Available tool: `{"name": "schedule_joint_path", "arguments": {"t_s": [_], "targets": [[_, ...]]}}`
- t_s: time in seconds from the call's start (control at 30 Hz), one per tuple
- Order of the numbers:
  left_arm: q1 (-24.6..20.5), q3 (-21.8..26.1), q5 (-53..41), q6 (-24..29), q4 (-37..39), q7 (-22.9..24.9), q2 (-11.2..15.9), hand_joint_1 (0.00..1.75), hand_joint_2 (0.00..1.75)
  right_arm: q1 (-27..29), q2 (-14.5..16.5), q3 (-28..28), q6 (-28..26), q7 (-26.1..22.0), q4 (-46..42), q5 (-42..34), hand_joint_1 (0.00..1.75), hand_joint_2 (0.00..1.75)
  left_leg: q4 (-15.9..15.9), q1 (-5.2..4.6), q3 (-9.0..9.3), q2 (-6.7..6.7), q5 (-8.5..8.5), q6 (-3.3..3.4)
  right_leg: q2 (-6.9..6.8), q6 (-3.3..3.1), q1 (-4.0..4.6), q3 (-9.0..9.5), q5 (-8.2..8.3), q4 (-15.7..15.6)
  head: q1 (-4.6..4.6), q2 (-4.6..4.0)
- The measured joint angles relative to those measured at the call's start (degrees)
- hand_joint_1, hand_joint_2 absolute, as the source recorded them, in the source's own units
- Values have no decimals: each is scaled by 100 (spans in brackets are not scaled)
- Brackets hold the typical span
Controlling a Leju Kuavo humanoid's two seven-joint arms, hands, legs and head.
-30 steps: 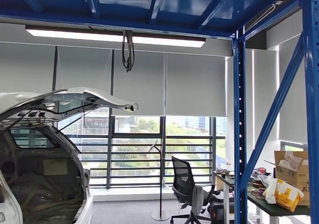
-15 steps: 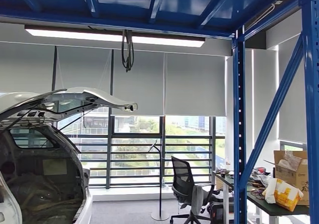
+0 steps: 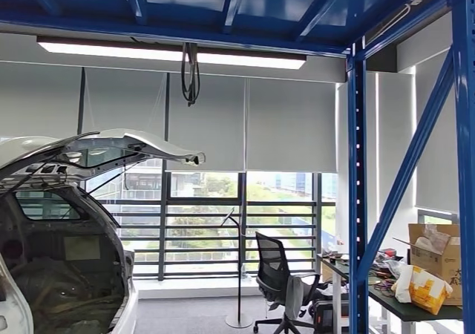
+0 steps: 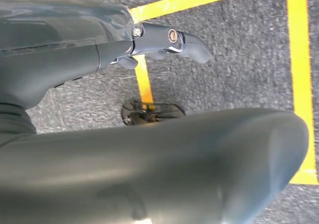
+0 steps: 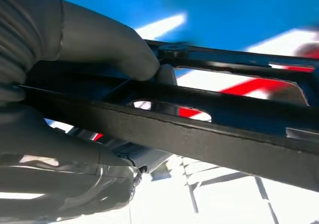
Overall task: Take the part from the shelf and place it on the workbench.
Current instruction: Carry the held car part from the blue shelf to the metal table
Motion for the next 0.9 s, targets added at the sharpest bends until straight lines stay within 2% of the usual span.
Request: {"name": "schedule_joint_path", "arguments": {"t_s": [0.2, 0.37, 0.43, 0.57, 0.9], "targets": [[-51, 68, -10, -10, 0, -80, 0, 0, 175, 345, -16, -186, 918, -73, -1622, -2104, 175, 175, 0, -4, -1, 0, 0, 0, 0, 1, 0, -1, -1, 0, 0, 0], [-83, 164, -2, -40, 0, -219, 0, 0, 175, 521, -63, -215, 1978, 140, -2465, -3978, 175, 175, 0, -7, 0, 0, -1, 1, 0, 1, -1, -1, 0, -1, 0, 0], [-87, 204, -2, -56, 0, -242, 0, 0, 175, 615, -86, -206, 2242, 123, -2696, -4487, 175, 175, 0, -7, -1, 0, -1, 1, 0, 1, -1, -1, 0, -1, 0, 0], [-94, 264, -10, -51, 0, -248, 2, 0, 175, 853, -154, -142, 2570, -18, -3166, -5075, 175, 175, 0, -5, -2, 0, -2, 0, -1, 1, -1, -2, -1, -1, 0, 0], [-84, 378, 4, -22, 0, -341, 41, 0, 175, 1279, -302, 292, 2924, -87, -3909, -5311, 175, 175, 1, -11, -6, 0, -5, 1, -1, 2, -10, -6, 0, -5, 0, 0]]}}
